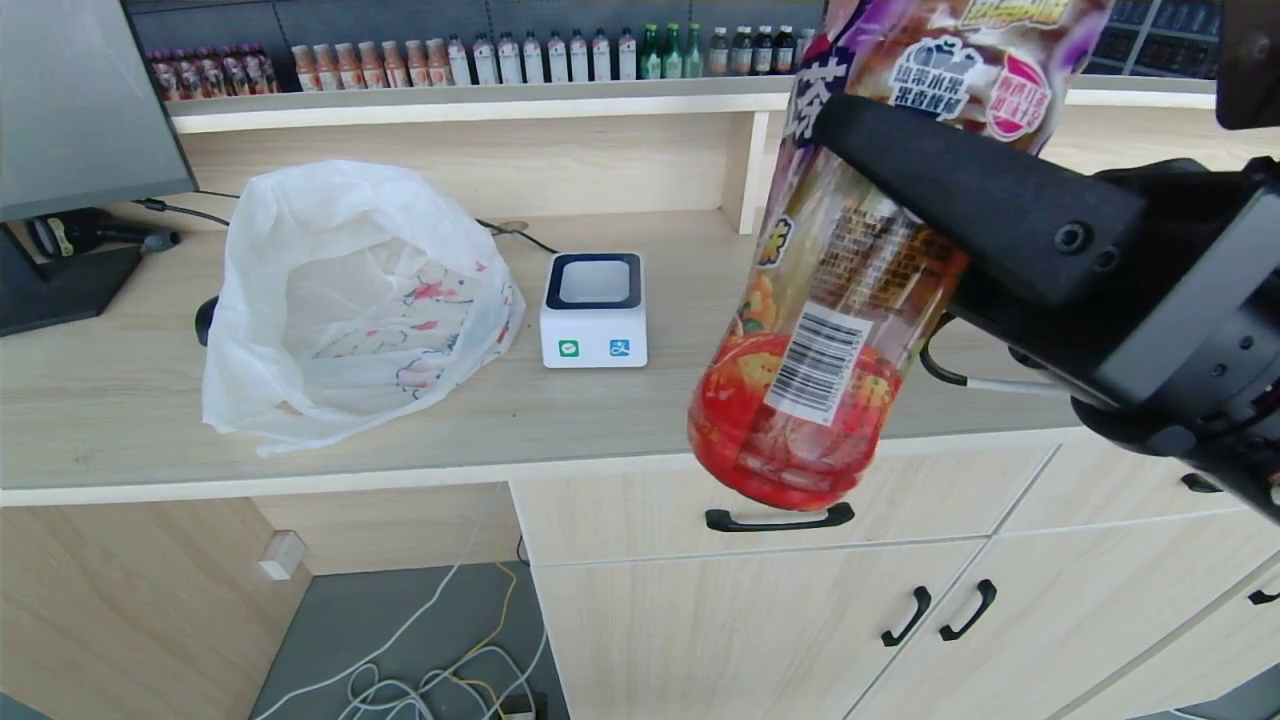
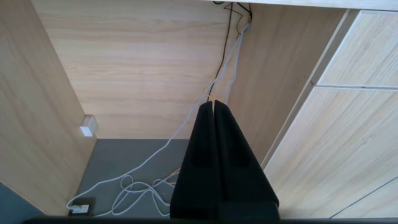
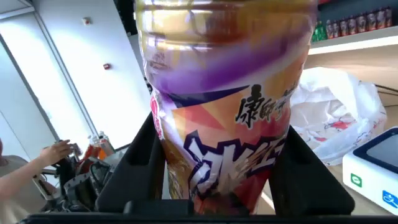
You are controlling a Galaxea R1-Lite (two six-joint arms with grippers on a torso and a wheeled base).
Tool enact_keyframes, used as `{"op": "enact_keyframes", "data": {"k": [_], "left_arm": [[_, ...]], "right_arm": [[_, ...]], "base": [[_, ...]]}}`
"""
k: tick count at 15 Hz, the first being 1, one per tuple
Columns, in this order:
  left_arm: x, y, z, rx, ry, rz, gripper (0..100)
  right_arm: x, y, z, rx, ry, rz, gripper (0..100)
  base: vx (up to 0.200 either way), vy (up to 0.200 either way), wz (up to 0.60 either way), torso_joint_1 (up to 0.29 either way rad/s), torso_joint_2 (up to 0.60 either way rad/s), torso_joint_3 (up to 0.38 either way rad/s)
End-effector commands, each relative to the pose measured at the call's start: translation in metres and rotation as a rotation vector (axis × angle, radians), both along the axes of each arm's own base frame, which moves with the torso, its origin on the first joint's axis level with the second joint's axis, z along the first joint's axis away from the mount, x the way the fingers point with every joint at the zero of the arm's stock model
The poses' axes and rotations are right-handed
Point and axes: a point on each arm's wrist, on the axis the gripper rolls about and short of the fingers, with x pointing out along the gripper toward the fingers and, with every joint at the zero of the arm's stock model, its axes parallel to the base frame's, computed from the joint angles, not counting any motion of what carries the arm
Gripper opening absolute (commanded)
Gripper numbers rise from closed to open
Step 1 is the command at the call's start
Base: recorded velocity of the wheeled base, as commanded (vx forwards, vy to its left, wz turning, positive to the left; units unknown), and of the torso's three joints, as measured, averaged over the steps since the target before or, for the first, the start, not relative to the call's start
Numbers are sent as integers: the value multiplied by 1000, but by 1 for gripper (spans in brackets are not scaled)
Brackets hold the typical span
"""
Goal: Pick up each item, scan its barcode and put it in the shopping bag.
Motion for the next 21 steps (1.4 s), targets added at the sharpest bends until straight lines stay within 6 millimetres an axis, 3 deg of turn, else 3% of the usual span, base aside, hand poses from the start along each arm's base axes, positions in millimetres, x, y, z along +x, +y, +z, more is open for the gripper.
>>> {"op": "enact_keyframes", "data": {"k": [1,5,21], "left_arm": [[0,0,0,0,0,0,0],[0,0,0,0,0,0,0],[0,0,0,0,0,0,0]], "right_arm": [[6,9,-10,-16,35,17,0],[-2,3,-26,-11,61,92,0],[-5,2,-22,-9,18,126,0]], "base": [[0,0,0,0,0,0],[0,0,0,0,0,0],[0,0,0,0,0,0]]}}
